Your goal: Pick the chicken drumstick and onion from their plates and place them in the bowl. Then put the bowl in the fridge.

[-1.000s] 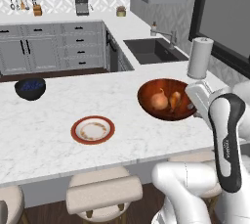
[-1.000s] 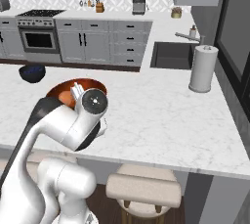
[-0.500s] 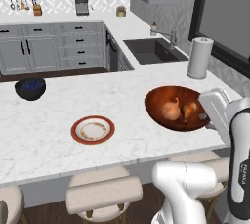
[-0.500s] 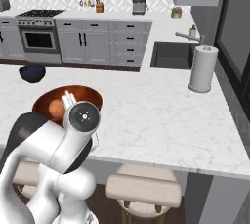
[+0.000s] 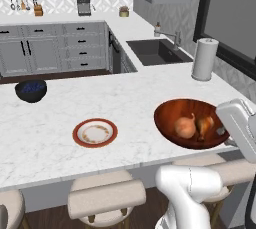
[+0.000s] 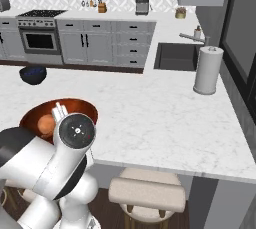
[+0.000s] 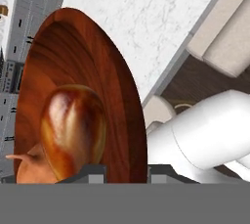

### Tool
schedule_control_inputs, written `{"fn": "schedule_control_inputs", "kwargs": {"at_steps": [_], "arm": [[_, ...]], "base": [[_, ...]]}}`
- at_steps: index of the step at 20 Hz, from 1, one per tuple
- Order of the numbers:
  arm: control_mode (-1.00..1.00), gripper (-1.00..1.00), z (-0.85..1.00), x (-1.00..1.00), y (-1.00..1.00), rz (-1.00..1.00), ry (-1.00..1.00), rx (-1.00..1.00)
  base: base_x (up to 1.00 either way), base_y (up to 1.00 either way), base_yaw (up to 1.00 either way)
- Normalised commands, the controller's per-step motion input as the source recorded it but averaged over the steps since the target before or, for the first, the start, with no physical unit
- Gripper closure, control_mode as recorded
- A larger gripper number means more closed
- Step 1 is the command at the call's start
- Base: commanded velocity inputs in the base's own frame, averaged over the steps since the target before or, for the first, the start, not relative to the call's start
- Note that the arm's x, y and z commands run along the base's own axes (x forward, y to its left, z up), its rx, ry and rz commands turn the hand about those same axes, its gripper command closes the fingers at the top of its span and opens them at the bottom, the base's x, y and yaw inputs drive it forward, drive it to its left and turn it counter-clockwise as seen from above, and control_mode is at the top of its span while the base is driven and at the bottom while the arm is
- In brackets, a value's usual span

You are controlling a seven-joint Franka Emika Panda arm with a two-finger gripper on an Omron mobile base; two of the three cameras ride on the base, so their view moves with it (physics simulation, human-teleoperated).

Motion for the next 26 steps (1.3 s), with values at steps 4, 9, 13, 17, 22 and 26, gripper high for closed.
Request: {"fn": "schedule_control_inputs", "kwargs": {"at_steps": [4,9,13,17,22,26], "arm": [[-1.00,1.00,0.00,0.00,0.00,0.00,0.00,0.00],[-1.00,1.00,0.00,0.00,0.00,0.00,0.00,0.00],[1.00,1.00,0.00,-0.06,0.00,0.00,0.00,0.00],[1.00,1.00,0.00,0.00,0.00,0.00,0.00,0.00],[1.00,1.00,0.00,0.00,0.00,0.00,0.00,0.00],[1.00,1.00,0.00,0.00,0.00,0.00,0.00,0.00]], "base": [[0.00,0.00,0.00],[0.00,0.00,0.00],[-0.18,0.05,0.00],[-0.65,0.25,0.02],[-0.63,0.68,0.12],[-0.33,1.00,0.25]]}}
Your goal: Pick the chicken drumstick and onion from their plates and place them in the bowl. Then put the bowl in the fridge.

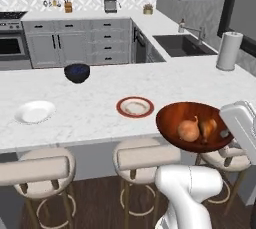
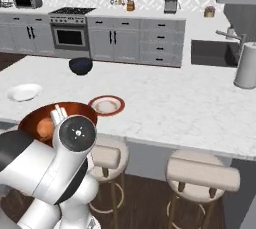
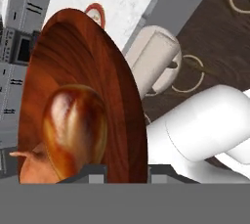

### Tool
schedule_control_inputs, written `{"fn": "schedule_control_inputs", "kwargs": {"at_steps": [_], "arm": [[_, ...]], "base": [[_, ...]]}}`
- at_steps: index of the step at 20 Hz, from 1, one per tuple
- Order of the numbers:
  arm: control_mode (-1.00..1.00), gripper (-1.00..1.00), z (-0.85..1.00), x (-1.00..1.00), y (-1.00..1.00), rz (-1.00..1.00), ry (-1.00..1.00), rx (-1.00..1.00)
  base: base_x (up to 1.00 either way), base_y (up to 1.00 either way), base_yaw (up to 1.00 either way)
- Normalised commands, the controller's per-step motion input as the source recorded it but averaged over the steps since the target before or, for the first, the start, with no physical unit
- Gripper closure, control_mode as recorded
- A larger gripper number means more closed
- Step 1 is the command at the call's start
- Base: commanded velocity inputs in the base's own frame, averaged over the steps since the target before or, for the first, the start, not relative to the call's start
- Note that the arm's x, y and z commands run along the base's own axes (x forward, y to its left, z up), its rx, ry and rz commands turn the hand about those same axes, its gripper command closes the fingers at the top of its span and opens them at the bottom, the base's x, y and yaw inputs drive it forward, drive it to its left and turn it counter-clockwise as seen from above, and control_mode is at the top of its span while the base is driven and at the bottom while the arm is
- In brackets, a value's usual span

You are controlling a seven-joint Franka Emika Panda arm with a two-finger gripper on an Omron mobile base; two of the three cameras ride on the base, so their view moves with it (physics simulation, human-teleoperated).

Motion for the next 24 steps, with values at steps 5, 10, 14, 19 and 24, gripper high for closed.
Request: {"fn": "schedule_control_inputs", "kwargs": {"at_steps": [5,10,14,19,24], "arm": [[1.00,1.00,0.00,0.00,0.00,0.00,0.00,0.00],[1.00,1.00,0.00,0.00,0.00,0.00,0.00,0.00],[1.00,1.00,0.00,0.00,0.00,0.00,0.00,0.00],[1.00,1.00,0.00,0.00,0.00,0.00,0.00,0.00],[1.00,1.00,0.00,0.00,0.00,0.00,0.00,0.00]], "base": [[-0.27,1.00,0.28],[-0.08,1.00,0.24],[0.00,1.00,0.18],[-0.02,1.00,0.02],[0.00,1.00,0.00]]}}
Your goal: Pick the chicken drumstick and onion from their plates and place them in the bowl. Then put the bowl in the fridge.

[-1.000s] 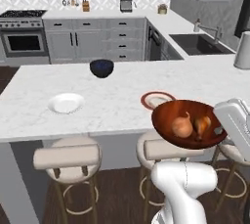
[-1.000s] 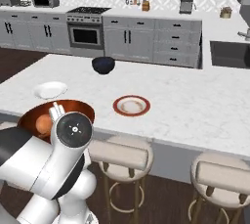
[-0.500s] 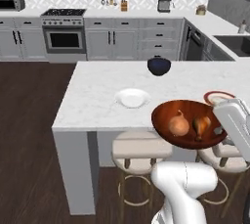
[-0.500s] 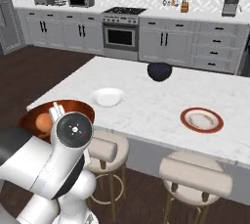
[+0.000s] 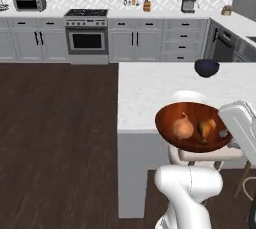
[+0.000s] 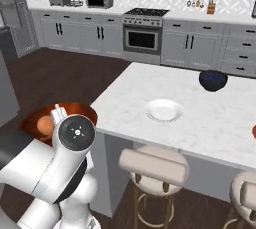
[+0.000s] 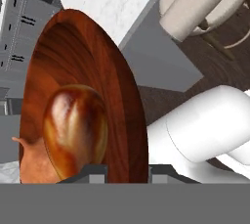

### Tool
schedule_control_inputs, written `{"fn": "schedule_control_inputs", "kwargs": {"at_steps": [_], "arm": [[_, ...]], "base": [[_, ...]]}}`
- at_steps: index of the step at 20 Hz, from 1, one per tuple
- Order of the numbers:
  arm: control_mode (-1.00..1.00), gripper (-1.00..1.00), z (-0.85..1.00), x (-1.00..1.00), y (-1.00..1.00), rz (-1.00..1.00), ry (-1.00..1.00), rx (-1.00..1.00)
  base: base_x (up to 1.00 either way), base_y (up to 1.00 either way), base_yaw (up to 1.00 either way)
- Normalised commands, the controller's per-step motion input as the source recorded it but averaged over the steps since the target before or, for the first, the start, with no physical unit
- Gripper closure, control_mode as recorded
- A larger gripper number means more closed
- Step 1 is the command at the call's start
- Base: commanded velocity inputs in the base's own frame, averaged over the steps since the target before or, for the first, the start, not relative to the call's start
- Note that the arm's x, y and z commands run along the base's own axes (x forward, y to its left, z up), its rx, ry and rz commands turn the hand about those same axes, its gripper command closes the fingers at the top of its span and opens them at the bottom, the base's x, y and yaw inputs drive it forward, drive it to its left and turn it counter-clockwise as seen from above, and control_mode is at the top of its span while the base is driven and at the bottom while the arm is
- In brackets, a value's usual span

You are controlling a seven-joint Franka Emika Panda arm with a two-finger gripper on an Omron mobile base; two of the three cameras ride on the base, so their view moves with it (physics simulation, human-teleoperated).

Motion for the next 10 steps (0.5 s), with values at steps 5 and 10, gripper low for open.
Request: {"fn": "schedule_control_inputs", "kwargs": {"at_steps": [5,10], "arm": [[1.00,1.00,0.00,0.00,0.00,0.00,0.00,0.00],[1.00,1.00,0.00,0.00,0.00,0.00,0.00,0.00]], "base": [[0.00,1.00,-0.02],[0.00,1.00,-0.04]]}}
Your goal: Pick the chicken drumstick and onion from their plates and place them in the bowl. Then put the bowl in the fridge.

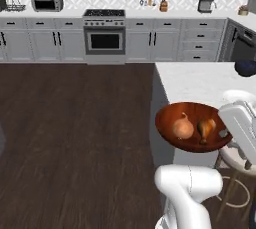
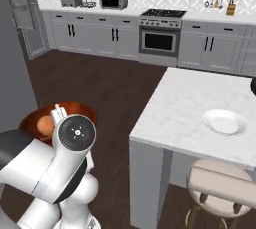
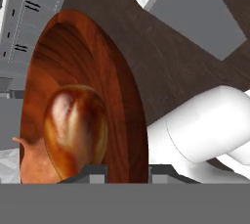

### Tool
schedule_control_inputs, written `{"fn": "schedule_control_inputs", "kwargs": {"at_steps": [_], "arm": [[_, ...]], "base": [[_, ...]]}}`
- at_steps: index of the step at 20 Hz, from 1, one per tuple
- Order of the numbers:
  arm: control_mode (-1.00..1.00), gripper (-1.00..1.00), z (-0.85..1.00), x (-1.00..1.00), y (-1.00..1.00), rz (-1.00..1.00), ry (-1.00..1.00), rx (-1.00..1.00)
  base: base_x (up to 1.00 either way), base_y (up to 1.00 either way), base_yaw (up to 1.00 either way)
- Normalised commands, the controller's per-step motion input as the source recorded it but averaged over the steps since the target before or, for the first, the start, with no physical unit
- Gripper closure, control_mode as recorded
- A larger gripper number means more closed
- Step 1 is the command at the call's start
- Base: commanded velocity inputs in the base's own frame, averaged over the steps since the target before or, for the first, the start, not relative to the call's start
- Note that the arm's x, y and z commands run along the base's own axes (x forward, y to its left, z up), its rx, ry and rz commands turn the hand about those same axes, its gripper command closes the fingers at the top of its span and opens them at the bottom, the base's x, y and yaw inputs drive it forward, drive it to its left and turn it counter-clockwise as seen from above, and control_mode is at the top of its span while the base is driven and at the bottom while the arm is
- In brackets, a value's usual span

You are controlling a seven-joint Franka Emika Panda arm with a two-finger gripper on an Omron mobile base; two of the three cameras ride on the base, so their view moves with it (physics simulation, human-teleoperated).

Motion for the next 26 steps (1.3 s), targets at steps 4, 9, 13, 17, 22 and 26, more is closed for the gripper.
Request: {"fn": "schedule_control_inputs", "kwargs": {"at_steps": [4,9,13,17,22,26], "arm": [[1.00,1.00,0.00,0.00,0.00,0.00,0.00,0.00],[1.00,1.00,0.00,0.00,0.00,0.00,0.00,0.00],[1.00,1.00,0.00,0.00,0.00,0.00,0.00,0.00],[1.00,1.00,0.00,0.00,0.00,0.00,0.00,0.00],[1.00,1.00,0.00,0.00,0.00,0.00,0.00,0.00],[1.00,1.00,0.00,0.00,0.00,0.00,0.00,0.00]], "base": [[0.01,1.00,-0.04],[0.52,1.00,-0.04],[0.94,1.00,-0.04],[1.00,1.00,-0.04],[1.00,0.69,-0.07],[1.00,-0.05,-0.04]]}}
